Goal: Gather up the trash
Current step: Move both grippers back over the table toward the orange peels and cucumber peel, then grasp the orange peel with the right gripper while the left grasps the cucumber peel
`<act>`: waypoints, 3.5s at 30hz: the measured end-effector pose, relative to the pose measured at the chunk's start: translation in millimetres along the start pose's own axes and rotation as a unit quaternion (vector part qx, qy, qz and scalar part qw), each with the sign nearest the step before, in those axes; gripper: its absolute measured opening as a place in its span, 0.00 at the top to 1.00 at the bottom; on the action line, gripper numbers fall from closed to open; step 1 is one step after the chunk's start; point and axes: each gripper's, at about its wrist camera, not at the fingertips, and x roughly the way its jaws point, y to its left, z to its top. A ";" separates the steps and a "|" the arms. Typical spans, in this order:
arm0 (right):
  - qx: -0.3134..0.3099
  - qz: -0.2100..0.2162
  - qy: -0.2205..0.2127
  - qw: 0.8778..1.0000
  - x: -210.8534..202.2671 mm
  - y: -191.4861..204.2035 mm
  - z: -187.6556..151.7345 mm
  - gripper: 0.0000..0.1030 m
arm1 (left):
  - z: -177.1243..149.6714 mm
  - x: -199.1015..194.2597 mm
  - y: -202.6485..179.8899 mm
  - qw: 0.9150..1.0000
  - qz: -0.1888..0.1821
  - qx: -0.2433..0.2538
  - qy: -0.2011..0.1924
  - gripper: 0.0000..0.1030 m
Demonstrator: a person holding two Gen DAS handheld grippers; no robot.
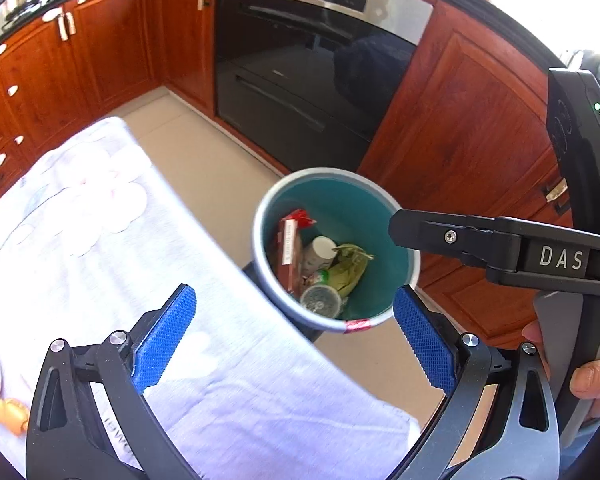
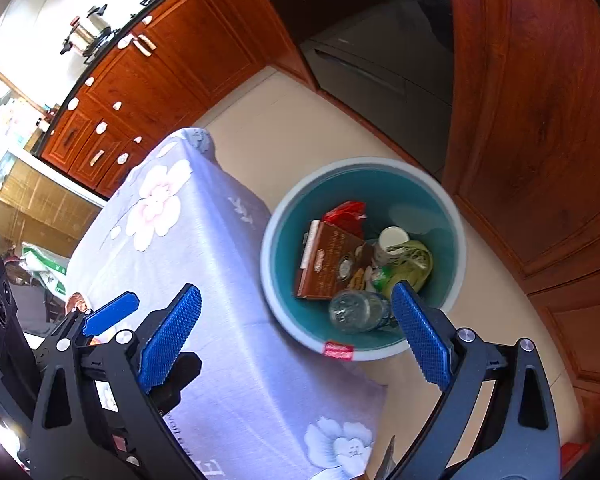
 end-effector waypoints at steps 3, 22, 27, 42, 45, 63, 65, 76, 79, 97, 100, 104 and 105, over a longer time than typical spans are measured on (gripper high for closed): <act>-0.013 0.008 0.000 1.000 -0.5 18.6 -6.9 0.11 | -10.9 -16.5 16.5 1.000 0.011 -0.014 -0.008 0.04; -0.119 0.045 0.036 0.991 16.2 173.4 -63.8 0.11 | -101.2 -108.9 141.0 0.990 0.064 -0.116 -0.043 0.04; -0.151 0.046 0.048 0.986 25.6 211.4 -81.0 0.11 | -127.7 -127.6 172.5 0.986 0.072 -0.139 -0.053 0.04; -0.303 0.039 0.045 0.951 82.9 315.3 -134.1 0.11 | -208.8 -158.3 278.1 0.966 0.136 -0.200 -0.093 0.04; -0.324 0.042 0.047 0.944 95.2 326.7 -139.3 0.11 | -212.9 -157.7 288.7 0.965 0.144 -0.200 -0.095 0.04; -0.379 0.059 0.092 0.919 170.7 372.6 -157.2 0.19 | -232.9 -145.6 339.0 0.955 0.141 -0.250 -0.068 0.04; -0.383 0.063 0.096 0.916 176.1 375.4 -161.0 0.28 | -232.5 -143.6 339.1 0.956 0.139 -0.252 -0.065 0.04; -0.392 0.084 0.107 0.910 166.5 367.5 -167.3 0.75 | -224.4 -135.2 329.7 0.957 0.137 -0.248 -0.058 0.04; -0.377 0.091 0.104 0.916 156.2 355.9 -159.3 0.76 | -220.0 -132.8 322.9 0.959 0.137 -0.242 -0.056 0.04; -0.272 0.082 0.012 0.959 85.3 272.5 -86.1 0.76 | -166.9 -95.1 242.0 0.979 0.095 -0.176 -0.037 0.04; -0.259 0.080 0.006 0.962 79.8 256.5 -80.2 0.76 | -158.2 -80.4 227.4 0.982 0.086 -0.166 -0.029 0.04; -0.246 0.080 0.006 0.966 76.0 237.0 -75.5 0.76 | -151.0 -63.5 216.5 0.983 0.081 -0.166 -0.019 0.04; -0.244 0.081 0.006 0.966 75.9 233.0 -74.7 0.76 | -149.2 -59.4 214.8 0.982 0.083 -0.166 -0.017 0.04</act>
